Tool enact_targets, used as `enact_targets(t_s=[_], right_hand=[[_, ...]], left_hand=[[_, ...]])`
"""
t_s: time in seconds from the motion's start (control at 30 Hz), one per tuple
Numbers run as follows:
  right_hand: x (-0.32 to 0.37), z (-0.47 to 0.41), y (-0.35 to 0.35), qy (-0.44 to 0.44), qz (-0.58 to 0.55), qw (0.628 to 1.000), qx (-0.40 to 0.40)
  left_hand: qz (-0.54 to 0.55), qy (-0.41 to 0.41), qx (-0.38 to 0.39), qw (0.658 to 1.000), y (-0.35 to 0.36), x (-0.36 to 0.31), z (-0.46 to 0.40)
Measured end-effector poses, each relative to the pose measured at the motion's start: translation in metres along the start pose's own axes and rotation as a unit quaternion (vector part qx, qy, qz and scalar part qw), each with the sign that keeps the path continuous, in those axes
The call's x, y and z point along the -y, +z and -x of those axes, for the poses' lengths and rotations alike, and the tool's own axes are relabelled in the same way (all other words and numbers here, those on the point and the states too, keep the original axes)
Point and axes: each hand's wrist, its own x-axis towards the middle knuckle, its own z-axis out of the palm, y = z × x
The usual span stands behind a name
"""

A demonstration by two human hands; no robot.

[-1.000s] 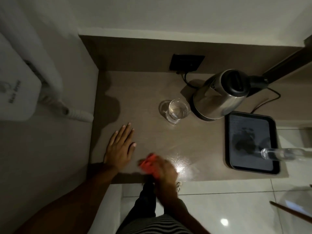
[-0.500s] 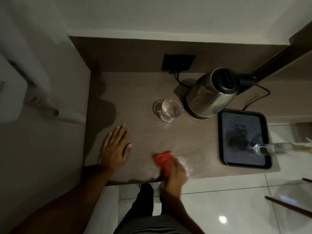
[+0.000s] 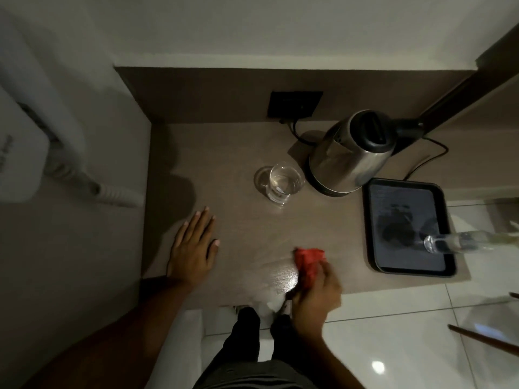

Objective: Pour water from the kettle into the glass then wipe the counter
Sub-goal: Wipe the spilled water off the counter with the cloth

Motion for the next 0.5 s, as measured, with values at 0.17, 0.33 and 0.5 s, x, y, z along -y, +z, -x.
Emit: enact_targets(t_s=[0.17, 0.33, 0.5], right_hand=[[0.044, 0.017, 0.013, -0.256, -0.118, 0.925, 0.253], [0.026, -0.089, -0.029, -0.173, -0.157, 0.957, 0.170], [0.028, -0.093, -0.004, -0.121, -0.048, 0.990, 0.053]], left_hand=[[0.009, -0.005, 0.006, 1.000, -0.002, -0.001, 0.000], [0.003, -0.006, 0.001, 1.000, -0.001, 0.002, 0.002], [0.002, 0.004, -0.016, 1.000, 0.004, 0.005, 0.003]])
